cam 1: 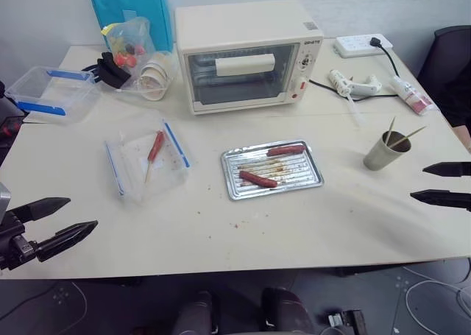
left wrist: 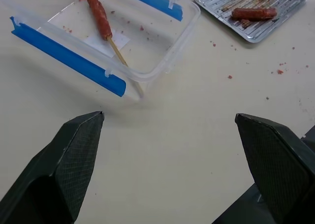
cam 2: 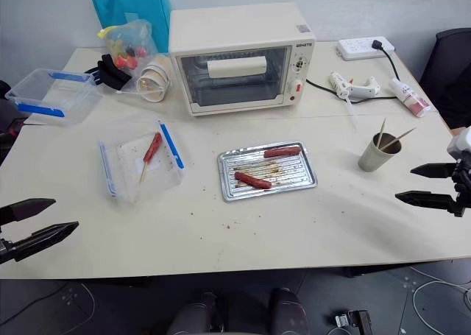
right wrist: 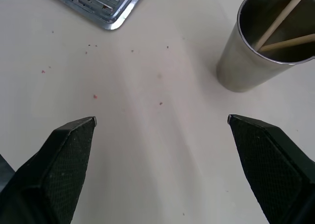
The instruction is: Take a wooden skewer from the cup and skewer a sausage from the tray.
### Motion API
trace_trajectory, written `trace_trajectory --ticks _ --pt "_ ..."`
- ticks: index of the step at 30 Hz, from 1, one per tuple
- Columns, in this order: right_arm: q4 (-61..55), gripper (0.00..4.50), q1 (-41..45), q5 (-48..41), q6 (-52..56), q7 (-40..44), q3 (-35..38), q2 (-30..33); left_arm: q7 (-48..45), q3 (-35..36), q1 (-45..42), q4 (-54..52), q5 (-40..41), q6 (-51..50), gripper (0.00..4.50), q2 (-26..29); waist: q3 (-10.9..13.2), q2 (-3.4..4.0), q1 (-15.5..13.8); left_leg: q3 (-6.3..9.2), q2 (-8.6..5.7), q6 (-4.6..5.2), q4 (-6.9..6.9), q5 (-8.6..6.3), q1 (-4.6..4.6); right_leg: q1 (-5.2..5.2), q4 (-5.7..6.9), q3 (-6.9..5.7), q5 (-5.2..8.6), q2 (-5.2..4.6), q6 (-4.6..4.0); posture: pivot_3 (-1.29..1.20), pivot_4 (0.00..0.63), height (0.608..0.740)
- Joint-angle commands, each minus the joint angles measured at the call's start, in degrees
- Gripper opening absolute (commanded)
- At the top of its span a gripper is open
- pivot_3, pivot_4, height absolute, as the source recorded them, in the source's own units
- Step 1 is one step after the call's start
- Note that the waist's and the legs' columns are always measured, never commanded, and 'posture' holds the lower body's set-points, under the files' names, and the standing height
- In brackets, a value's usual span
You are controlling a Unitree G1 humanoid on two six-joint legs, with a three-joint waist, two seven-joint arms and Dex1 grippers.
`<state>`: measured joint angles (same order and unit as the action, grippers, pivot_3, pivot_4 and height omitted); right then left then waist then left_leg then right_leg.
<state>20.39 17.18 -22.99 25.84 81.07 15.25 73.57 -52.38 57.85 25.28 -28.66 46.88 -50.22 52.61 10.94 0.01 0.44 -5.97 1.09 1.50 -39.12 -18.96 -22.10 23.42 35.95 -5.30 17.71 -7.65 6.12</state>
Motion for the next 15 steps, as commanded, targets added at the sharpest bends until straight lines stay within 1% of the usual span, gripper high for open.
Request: trace_trajectory --ticks 1,6,10,13,15 --pt "-0.38 4.46 -0.22 0.33 -1.39 -1.43 1.86 -0.77 0.51 0.94 -0.49 -0.45 0.05 -0.03 4.50 0.52 0.00 0.00 0.00 0.00 0.00 0.00 0.00 0.00 0.00 0.00 0.00 -0.01 0.00 0.00 0.00 0.00 0.150 0.740" --pt "-0.30 4.46 0.01 -0.49 -0.27 -5.48 4.15 -2.74 0.85 -0.48 -3.01 -0.61 1.53 -0.26 4.50 1.23 0.00 0.00 -0.21 -0.01 -0.01 0.00 0.00 0.00 0.00 0.00 0.02 -0.02 0.00 0.03 0.00 0.00 0.150 0.740" --pt "-0.52 4.46 0.66 -2.06 2.81 -11.00 7.87 -5.27 0.04 -2.54 -8.15 -1.13 5.45 -1.38 4.50 3.23 0.00 0.00 -0.29 0.00 -0.03 0.01 -0.01 0.00 0.00 -0.01 0.04 0.00 0.00 0.03 0.01 0.00 0.150 0.740" --pt "-0.03 4.46 2.57 -3.44 6.91 -17.81 11.01 -8.12 1.09 -6.84 -15.17 -3.01 11.58 -3.06 4.50 6.07 0.00 0.00 -0.27 0.00 -0.03 0.00 -0.02 0.01 0.01 -0.02 0.06 0.02 -0.01 0.04 0.01 0.00 0.150 0.740" --pt "-0.33 4.46 3.69 -4.36 9.29 -23.33 13.51 -10.93 3.18 -12.83 -22.94 -4.21 17.39 -3.81 4.50 8.01 -0.01 0.00 -0.33 -0.01 -0.03 -0.01 -0.03 0.02 0.01 -0.02 0.08 0.18 -0.01 0.02 0.02 0.00 0.150 0.740"
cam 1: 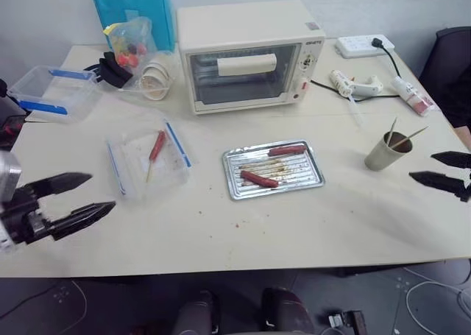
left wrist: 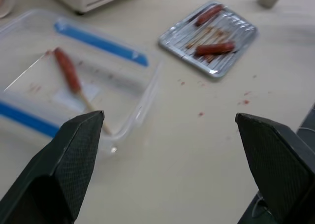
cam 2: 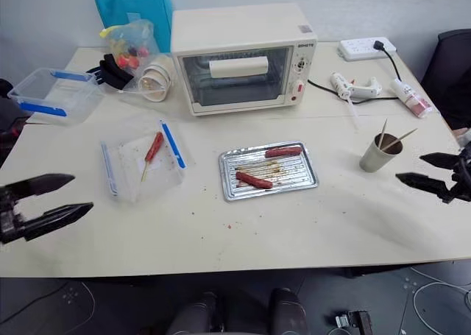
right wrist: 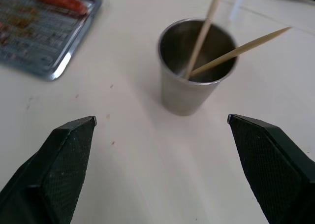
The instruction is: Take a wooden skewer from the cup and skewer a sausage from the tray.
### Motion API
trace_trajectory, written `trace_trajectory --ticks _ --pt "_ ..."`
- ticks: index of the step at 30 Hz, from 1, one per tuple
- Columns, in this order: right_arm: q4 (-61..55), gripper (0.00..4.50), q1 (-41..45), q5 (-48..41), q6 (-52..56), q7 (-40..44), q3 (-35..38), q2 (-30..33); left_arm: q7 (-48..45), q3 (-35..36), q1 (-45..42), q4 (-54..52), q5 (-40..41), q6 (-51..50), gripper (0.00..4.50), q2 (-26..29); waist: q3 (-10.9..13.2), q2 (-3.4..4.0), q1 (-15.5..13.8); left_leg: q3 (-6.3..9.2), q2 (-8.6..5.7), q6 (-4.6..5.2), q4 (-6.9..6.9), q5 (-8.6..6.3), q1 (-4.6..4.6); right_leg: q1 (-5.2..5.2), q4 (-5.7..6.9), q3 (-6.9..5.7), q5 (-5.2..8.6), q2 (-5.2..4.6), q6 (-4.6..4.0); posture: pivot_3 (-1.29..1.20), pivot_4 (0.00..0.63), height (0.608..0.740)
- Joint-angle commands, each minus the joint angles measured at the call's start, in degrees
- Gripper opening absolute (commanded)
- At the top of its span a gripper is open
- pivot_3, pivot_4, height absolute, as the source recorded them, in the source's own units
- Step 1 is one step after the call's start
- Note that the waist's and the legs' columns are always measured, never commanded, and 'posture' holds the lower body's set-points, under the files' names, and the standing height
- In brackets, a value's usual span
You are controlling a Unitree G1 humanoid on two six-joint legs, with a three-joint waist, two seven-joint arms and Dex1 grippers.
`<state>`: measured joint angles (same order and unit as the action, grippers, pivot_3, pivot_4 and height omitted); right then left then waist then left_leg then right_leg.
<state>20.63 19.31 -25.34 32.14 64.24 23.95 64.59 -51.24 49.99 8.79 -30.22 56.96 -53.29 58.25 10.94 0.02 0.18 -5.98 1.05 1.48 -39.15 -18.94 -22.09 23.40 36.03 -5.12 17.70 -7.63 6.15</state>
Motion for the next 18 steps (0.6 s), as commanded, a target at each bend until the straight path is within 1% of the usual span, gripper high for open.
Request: trace_trajectory --ticks 1,3,4,7,9,14,18 --pt "-0.84 4.46 1.95 -2.27 3.87 -8.49 5.61 -2.93 2.90 -7.20 -9.29 -2.85 9.10 -1.06 4.50 2.95 0.00 0.00 -0.07 0.02 -0.01 0.00 0.00 0.00 -0.01 0.00 0.02 0.05 0.00 0.01 0.00 0.00 0.150 0.740" --pt "-1.91 4.46 3.18 -4.02 7.16 -14.89 8.50 -6.77 4.85 -15.71 -18.45 -3.47 12.04 -0.47 4.50 2.72 -0.01 0.01 -0.08 0.00 -0.01 -0.02 0.00 0.02 -0.02 0.01 0.06 0.10 -0.01 0.05 0.02 0.00 0.150 0.740" --pt "-2.54 4.46 3.59 -4.68 8.36 -17.19 9.57 -8.22 5.61 -18.77 -21.75 -3.52 12.76 -0.37 4.50 2.41 -0.02 0.00 -0.05 0.00 -0.02 -0.04 0.00 0.03 0.00 0.00 0.21 0.10 -0.01 0.10 0.02 0.00 0.150 0.740" --pt "-5.15 4.46 5.46 -5.44 10.55 -27.51 11.93 -15.06 7.83 -30.23 -32.32 -3.23 11.79 0.29 4.50 -2.53 -0.03 0.01 -0.07 -0.04 -0.11 -0.04 -0.03 0.09 0.00 0.02 0.44 0.03 -0.03 0.19 0.05 0.00 0.150 0.740" --pt "-6.56 4.46 6.89 -5.82 11.39 -32.92 12.76 -18.63 8.20 -35.07 -35.85 -2.70 9.58 1.01 4.50 -5.15 -0.03 0.01 0.00 -0.11 -0.14 -0.04 -0.04 0.12 0.02 0.05 0.50 -0.13 -0.05 0.22 0.09 0.00 0.150 0.740" --pt "-8.30 4.46 9.47 -6.98 10.32 -41.21 14.47 -24.46 8.91 -41.01 -39.25 -1.48 4.81 2.96 4.50 -9.67 -0.04 0.03 -0.04 -0.18 -0.12 -0.04 -0.03 0.15 -0.01 0.14 0.50 -0.13 -0.06 0.32 0.11 0.00 0.150 0.740" --pt "-7.74 4.46 11.92 -8.08 9.35 -43.57 14.98 -25.93 9.76 -41.94 -39.91 -1.38 3.89 3.33 4.50 -11.82 -0.04 0.03 -0.10 -0.18 -0.15 0.00 -0.03 0.17 -0.02 0.13 0.46 -0.08 -0.09 0.30 0.17 0.00 0.150 0.740"
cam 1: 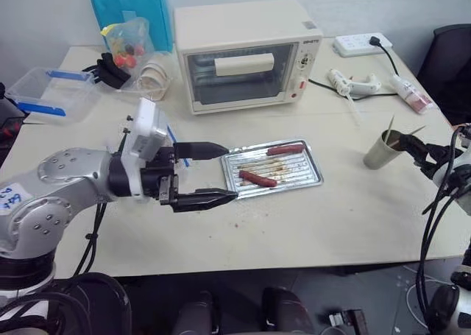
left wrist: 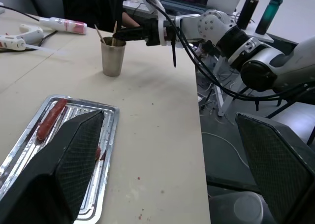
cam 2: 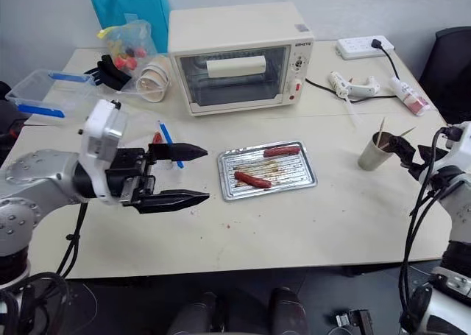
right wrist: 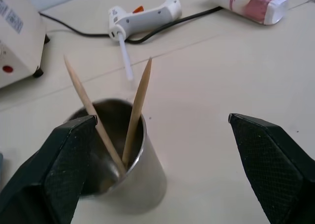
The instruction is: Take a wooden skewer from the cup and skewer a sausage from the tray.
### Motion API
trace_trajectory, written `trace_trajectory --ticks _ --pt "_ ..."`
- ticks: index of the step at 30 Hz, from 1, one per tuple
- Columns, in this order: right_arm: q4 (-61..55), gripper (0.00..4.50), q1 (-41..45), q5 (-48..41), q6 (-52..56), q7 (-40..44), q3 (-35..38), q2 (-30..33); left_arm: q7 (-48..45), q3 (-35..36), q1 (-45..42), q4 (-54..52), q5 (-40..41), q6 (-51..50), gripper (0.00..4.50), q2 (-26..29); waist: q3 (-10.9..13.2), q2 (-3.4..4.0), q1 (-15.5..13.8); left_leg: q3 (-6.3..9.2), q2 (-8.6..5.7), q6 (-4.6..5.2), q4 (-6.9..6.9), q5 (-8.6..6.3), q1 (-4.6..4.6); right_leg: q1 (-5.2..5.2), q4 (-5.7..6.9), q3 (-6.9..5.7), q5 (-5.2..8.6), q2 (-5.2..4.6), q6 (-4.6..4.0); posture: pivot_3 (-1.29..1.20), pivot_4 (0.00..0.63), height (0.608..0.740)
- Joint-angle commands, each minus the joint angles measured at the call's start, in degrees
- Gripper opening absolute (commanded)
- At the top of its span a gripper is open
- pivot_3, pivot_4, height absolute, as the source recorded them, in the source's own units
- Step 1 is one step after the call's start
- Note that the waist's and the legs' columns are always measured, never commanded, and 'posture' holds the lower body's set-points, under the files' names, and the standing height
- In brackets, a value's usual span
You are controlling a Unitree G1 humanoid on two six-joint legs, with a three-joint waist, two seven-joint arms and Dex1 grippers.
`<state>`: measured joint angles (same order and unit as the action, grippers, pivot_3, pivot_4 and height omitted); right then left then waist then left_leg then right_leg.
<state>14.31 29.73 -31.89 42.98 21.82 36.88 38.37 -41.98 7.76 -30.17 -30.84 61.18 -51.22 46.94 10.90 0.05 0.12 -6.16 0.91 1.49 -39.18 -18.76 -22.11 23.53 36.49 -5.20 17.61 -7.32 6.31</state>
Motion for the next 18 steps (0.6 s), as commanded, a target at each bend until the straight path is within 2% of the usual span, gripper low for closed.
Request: trace_trajectory --ticks 1,8,9,11,18 --pt "-1.55 4.46 1.76 -1.66 -1.76 -1.05 1.77 0.43 0.58 0.41 -0.92 -0.88 -0.33 1.16 4.50 -0.69 0.00 0.00 -0.11 0.01 0.00 0.01 0.00 0.01 0.00 0.00 0.00 0.00 0.00 0.00 0.01 0.00 0.150 0.740" --pt "1.34 4.46 3.16 -0.47 -4.32 -1.15 -0.24 1.19 0.56 1.32 -0.68 -0.86 -0.70 0.98 4.50 -0.61 0.00 0.00 -0.04 0.04 0.00 0.04 0.00 0.02 -0.02 -0.02 -0.04 -0.01 -0.02 0.00 0.04 0.00 0.150 0.740" --pt "1.62 4.29 3.25 -0.49 -4.50 -1.49 -0.15 1.16 0.62 1.34 -0.80 -0.83 -0.69 0.95 4.50 -0.63 0.00 0.00 -0.05 0.04 0.00 0.04 0.00 0.02 -0.02 -0.02 -0.04 -0.01 -0.02 0.01 0.04 0.00 0.150 0.740" --pt "1.56 3.88 3.14 -0.71 -4.79 -1.65 -0.04 1.15 0.77 1.37 -1.00 -0.90 -0.60 0.87 4.50 -0.65 0.00 0.00 -0.04 0.04 0.00 0.04 0.00 0.02 -0.02 -0.02 -0.04 -0.01 -0.02 0.00 0.04 0.00 0.150 0.740" --pt "-0.38 1.52 2.98 -1.55 -3.73 -1.28 -1.53 0.13 0.46 0.35 -2.13 -0.11 -1.68 1.26 4.50 -1.11 0.00 0.00 -0.02 0.05 0.00 0.05 0.00 0.03 -0.02 -0.02 -0.04 -0.01 -0.02 0.00 0.05 0.00 0.150 0.740"
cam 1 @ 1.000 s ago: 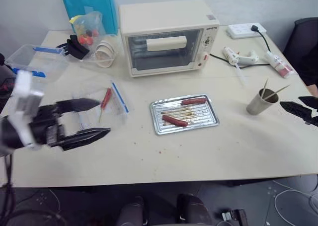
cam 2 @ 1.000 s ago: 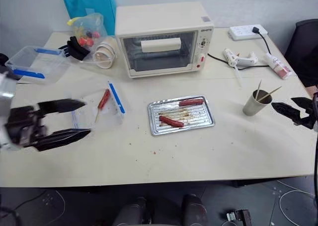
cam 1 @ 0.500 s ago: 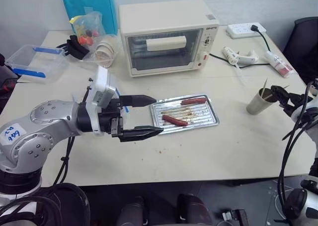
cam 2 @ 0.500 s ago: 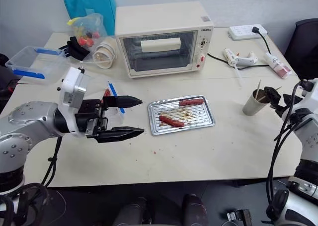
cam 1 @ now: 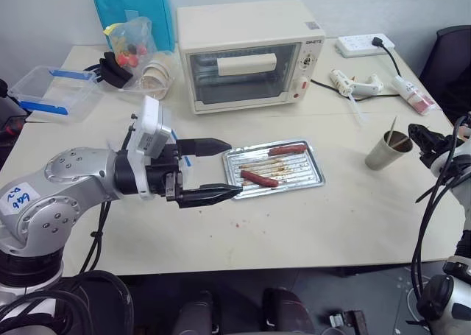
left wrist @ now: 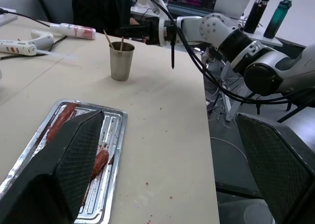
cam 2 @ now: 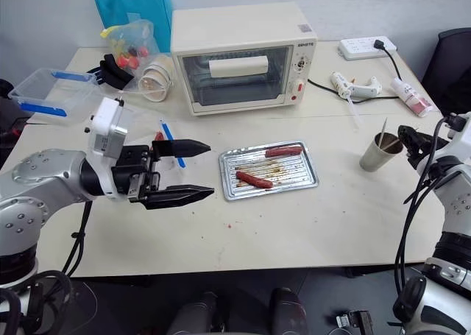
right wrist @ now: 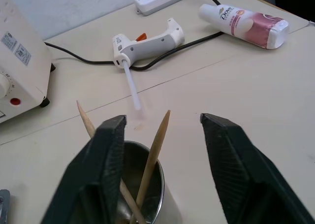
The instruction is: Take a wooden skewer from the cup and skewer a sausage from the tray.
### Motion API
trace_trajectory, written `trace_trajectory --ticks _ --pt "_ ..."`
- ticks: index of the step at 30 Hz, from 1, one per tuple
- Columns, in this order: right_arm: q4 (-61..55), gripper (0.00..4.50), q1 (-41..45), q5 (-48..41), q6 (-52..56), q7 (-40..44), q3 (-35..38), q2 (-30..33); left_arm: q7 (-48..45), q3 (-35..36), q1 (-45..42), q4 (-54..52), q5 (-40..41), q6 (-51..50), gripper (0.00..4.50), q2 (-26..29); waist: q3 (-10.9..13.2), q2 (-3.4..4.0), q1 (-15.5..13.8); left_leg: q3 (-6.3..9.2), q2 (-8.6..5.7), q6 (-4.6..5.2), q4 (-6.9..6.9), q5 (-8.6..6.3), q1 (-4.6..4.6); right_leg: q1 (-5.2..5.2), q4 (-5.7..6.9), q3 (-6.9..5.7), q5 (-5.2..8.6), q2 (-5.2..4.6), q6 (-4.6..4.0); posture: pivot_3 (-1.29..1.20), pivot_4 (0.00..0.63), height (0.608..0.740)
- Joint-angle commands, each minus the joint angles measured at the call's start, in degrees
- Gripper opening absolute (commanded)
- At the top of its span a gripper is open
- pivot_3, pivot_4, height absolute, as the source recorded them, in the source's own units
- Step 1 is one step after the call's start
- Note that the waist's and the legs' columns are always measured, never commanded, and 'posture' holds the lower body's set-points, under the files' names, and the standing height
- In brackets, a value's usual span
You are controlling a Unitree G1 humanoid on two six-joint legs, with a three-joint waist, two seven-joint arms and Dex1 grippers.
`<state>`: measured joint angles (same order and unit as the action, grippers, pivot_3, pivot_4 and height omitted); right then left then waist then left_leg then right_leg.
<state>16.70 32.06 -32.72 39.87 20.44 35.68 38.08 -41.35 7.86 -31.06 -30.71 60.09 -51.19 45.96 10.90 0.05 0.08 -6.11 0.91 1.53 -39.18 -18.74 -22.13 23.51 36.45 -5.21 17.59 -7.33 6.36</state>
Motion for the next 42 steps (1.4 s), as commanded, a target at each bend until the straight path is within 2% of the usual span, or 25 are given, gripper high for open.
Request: trace_trajectory --ticks 1,7,10,12,18,23,27,30,35,38,42 --pt "-2.86 1.18 0.66 -0.72 -0.48 0.08 -0.64 0.34 -0.22 0.13 -1.53 -0.09 -0.75 1.23 4.50 -0.25 0.00 0.00 0.02 0.00 0.00 0.00 0.00 0.00 0.00 0.00 0.00 0.00 0.00 0.00 0.00 0.00 0.150 0.740" --pt "-2.65 1.18 1.29 -1.34 -0.47 -0.13 -0.98 0.53 -0.59 -0.32 -2.43 0.28 -1.47 1.12 4.50 -0.85 0.00 0.00 -0.04 0.00 -0.01 0.00 0.00 0.00 -0.01 0.00 -0.02 -0.01 0.00 -0.01 0.00 0.00 0.150 0.740" --pt "-3.44 0.61 1.32 -1.44 -0.33 0.05 -1.37 0.72 -0.67 -0.35 -2.49 0.14 -1.51 1.04 4.50 -1.04 0.00 0.00 0.00 0.00 0.00 0.00 0.00 0.00 -0.01 0.00 -0.01 -0.01 0.00 0.01 0.01 0.00 0.150 0.740" --pt "-4.30 0.02 1.27 -1.40 -0.01 0.29 -1.85 1.00 -0.71 -0.38 -2.45 0.05 -1.51 1.04 4.50 -1.09 0.00 0.00 0.01 0.00 0.01 0.00 0.00 0.00 -0.01 0.00 -0.01 0.00 0.00 0.00 0.01 0.00 0.150 0.740" --pt "-7.45 0.02 3.28 -2.54 2.43 0.37 -1.91 3.45 -1.32 -0.05 -2.48 0.56 -1.41 1.07 4.50 -0.93 0.00 0.00 -0.01 0.00 0.00 0.00 0.00 0.00 -0.02 0.01 -0.01 0.00 0.00 0.00 0.01 0.00 0.150 0.740" --pt "-9.46 0.02 7.34 -2.55 4.99 2.11 -3.38 9.31 -1.39 0.27 -2.85 1.40 -1.59 1.53 4.50 -1.35 0.00 0.00 -0.07 0.02 0.00 0.00 0.00 0.00 -0.03 0.01 -0.03 -0.02 0.00 -0.01 0.01 0.00 0.150 0.740" --pt "-8.36 0.02 14.06 -3.98 8.81 3.78 -3.45 15.62 -0.98 0.48 -3.03 2.19 -1.85 2.23 4.50 -2.22 0.00 0.00 -0.04 0.03 -0.01 0.01 0.01 0.00 -0.05 0.00 -0.09 -0.04 -0.01 -0.02 0.01 0.00 0.150 0.740" --pt "-7.38 0.02 19.66 -8.16 16.48 3.58 -2.40 17.32 -0.11 0.68 -2.75 2.57 -2.47 2.93 4.50 -3.24 0.01 0.00 -0.02 0.04 0.04 0.01 0.03 0.00 -0.04 0.00 -0.10 -0.06 -0.01 0.02 0.01 0.00 0.150 0.740" --pt "-10.07 0.02 26.67 -19.33 37.84 -2.54 1.61 12.60 -0.36 0.62 -1.28 2.84 -4.13 4.34 4.50 -3.35 0.01 -0.01 0.09 0.03 0.06 0.01 0.04 0.00 -0.05 -0.01 -0.12 -0.06 -0.01 0.01 0.01 0.00 0.150 0.740" --pt "-11.55 0.02 30.53 -27.13 50.89 -11.75 7.88 1.39 -0.97 -0.08 0.29 3.31 -7.67 6.90 4.50 -3.08 0.01 -0.01 0.26 0.02 0.06 0.01 0.05 0.00 -0.05 0.00 -0.10 -0.05 -0.01 0.00 0.01 0.00 0.150 0.740" --pt "-12.83 0.02 31.16 -40.71 52.63 -34.63 17.09 -17.20 -1.46 -1.40 2.39 3.07 -11.50 9.41 4.50 -3.32 0.00 0.00 0.26 0.02 0.11 -0.01 0.05 0.01 -0.09 0.09 0.01 -0.08 0.00 0.02 0.00 0.00 0.150 0.740"
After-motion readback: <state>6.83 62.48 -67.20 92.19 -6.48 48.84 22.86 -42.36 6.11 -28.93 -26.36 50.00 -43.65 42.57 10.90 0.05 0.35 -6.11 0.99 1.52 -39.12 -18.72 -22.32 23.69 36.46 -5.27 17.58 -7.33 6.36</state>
